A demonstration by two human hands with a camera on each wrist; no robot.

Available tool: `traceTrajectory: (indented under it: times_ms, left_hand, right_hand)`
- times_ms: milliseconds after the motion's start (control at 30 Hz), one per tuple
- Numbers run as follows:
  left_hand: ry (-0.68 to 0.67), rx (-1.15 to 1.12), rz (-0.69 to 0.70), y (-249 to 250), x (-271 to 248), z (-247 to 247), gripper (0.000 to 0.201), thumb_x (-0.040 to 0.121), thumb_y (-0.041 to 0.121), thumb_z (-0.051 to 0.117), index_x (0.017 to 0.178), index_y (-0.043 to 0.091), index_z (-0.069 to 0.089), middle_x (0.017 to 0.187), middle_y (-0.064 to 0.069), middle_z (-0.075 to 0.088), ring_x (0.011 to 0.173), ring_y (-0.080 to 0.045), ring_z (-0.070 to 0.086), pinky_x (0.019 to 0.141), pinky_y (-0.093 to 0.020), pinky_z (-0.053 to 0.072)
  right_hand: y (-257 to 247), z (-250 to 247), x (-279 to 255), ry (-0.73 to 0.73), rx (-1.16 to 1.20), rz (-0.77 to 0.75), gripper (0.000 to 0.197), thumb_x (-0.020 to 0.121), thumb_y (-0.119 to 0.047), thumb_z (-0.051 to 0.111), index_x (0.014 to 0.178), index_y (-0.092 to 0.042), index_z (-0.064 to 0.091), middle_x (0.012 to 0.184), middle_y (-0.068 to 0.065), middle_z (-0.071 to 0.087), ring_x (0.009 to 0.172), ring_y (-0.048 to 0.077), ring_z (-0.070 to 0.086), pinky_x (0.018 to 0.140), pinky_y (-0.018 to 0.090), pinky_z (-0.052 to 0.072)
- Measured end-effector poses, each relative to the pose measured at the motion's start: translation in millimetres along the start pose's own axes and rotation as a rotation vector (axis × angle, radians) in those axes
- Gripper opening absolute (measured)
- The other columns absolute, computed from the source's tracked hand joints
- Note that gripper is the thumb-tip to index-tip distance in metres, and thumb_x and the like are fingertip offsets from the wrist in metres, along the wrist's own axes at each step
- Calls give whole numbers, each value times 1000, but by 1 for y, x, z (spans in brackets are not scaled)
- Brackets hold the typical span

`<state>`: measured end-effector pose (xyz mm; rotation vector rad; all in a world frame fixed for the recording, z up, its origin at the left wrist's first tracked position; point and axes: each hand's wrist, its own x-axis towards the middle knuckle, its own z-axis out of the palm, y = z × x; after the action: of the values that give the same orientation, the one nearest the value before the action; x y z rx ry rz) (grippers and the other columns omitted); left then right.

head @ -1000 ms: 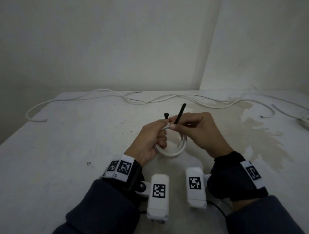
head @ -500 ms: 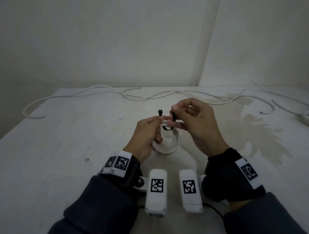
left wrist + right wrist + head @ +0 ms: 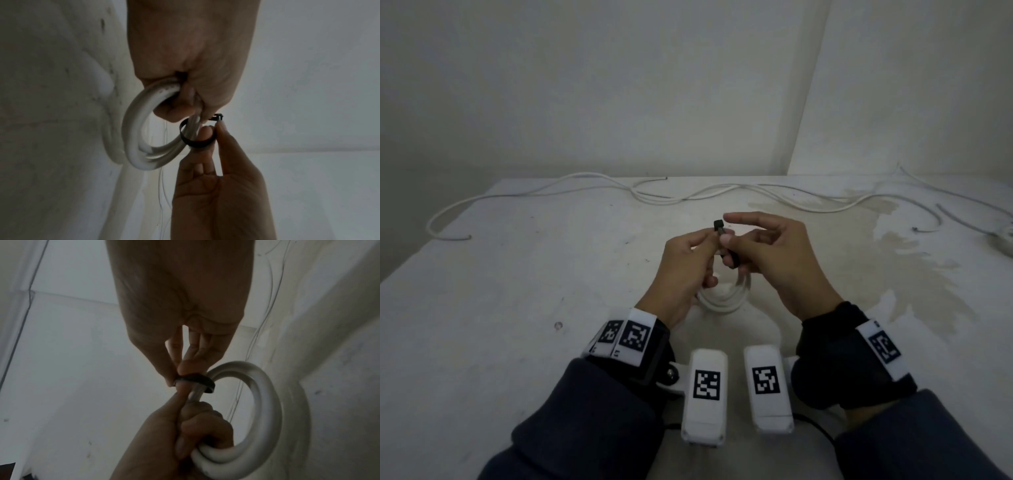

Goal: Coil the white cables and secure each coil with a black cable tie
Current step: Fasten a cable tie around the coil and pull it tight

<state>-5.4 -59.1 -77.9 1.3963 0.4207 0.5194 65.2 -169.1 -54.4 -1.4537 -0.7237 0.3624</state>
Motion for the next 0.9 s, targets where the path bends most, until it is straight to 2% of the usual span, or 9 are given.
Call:
traceTrajectory:
  times_ms: [133,300,467,667,800,900]
  left_hand:
    - [-7,119,76,1,-2,1,19,96,22,54,102,17,71,46,15,51,41,-2,39,45,-18,38]
    - [34,114,90,0,0,0,24,97,23,53,110,14,70,47,16,53,42,-1,41,46,-18,39]
    - [56,42,43,-2,1,-1,21,95,22,54,103,14,72,46,11,43,45,-7,33,44,-19,36]
    - [30,47,55,-1,0,0,16,95,23,56,93,22,72,44,14,44,43,-4,34,45,-20,37]
    - [20,83,83,0,-1,1,17,96,25,55,98,20,71,43,15,48,41,-2,36,45,-19,38]
    - [27,139,128,1,-2,1,21,97,24,54,105,15,70,46,18,55,41,1,45,44,-16,39]
  right_hand:
    - [2,2,0,-7,-16,-38,26,84,-2,70,107,-12,71,59,5,67,60,16,66,54,21,49]
    - [0,3,0,-56,28,-36,29,87,1,64,112,-13,68,62,3,67,62,12,66,60,20,52]
    - [1,3,1,-80,28,-22,30,88,0,63,113,-16,67,63,0,68,65,13,68,61,20,52]
    - [3,1,1,-64,3,-37,27,87,0,65,112,-12,69,60,-1,67,60,11,66,57,19,50]
    - [3,1,1,-46,4,-45,25,87,-1,66,110,-10,69,60,1,67,59,11,66,56,20,50]
    - [4,1,2,-31,7,-47,22,87,-1,66,107,-8,69,58,-1,67,58,10,65,56,20,50]
